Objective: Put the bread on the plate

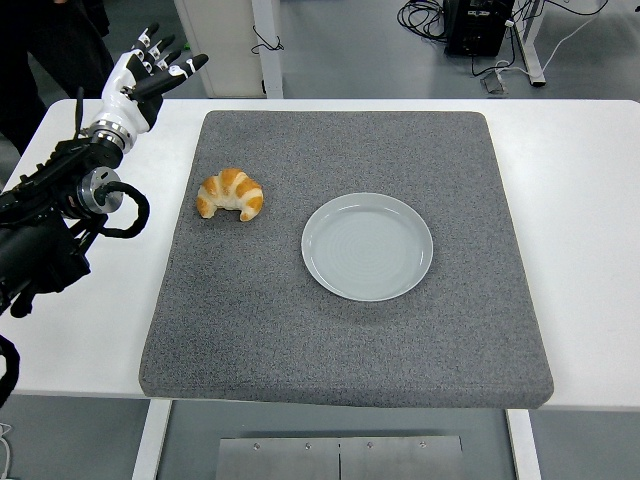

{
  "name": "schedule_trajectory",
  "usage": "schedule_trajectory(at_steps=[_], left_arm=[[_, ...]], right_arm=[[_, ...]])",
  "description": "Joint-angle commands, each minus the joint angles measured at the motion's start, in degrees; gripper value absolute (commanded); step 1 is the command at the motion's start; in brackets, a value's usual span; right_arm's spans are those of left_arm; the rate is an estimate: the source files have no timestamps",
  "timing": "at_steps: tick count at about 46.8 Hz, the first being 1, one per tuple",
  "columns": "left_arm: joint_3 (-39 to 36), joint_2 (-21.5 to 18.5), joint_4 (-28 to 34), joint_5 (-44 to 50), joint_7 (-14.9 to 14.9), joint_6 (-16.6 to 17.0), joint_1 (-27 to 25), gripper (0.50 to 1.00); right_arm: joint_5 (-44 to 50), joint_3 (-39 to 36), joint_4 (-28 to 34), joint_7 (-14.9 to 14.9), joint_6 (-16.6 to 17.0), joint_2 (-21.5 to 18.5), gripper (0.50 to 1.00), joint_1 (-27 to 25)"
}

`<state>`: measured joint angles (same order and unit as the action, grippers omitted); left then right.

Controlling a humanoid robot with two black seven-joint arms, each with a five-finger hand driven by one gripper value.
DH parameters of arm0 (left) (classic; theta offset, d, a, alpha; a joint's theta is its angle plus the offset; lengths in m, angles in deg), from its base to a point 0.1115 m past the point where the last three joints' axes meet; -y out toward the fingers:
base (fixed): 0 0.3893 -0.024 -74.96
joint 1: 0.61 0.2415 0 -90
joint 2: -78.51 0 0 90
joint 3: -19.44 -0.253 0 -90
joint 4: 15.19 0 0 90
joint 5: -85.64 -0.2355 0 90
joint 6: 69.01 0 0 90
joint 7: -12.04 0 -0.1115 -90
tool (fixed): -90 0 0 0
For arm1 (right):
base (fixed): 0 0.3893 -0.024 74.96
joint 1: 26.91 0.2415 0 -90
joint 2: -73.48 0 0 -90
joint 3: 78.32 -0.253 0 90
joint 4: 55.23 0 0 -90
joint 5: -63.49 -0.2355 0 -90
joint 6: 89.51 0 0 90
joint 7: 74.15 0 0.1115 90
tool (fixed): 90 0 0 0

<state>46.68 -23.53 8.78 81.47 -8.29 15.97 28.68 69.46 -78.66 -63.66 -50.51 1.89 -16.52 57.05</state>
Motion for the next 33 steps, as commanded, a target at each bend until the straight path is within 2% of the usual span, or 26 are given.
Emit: schedule_trajectory(at_steps=[1,8,19,26,33], left_arm=[[-0.70,-0.44,0.11,-0.05,0.63,-0.07,-0.82,0.974],[-3.76,-4.56,0.72,-0.40,4.24,-1.30,-2.92,0.975],[-14.14,-13.18,6.00,-0.93,3.80,-3.15,-8.29,0.975],[-15.63,-14.68,8.28,-2.51,2.31,-6.66,-8.64,0.975],[-16.96,-14.94,9.60,-13.75,3.27,-6.93,-10.48,0.975]], right_arm=[[0.00,0.00,0.00,0.00,0.01,0.00,1.000,0.06],[0.00,0.00,0.00,0.00,0.01,0.00,1.000,-0.03],[0.00,0.00,0.00,0.00,0.01,0.00,1.000,-0.03],[0.00,0.00,0.00,0.00,0.01,0.00,1.000,0.06],[0.00,0.00,0.00,0.00,-0.08,0.00,1.000,0.06]])
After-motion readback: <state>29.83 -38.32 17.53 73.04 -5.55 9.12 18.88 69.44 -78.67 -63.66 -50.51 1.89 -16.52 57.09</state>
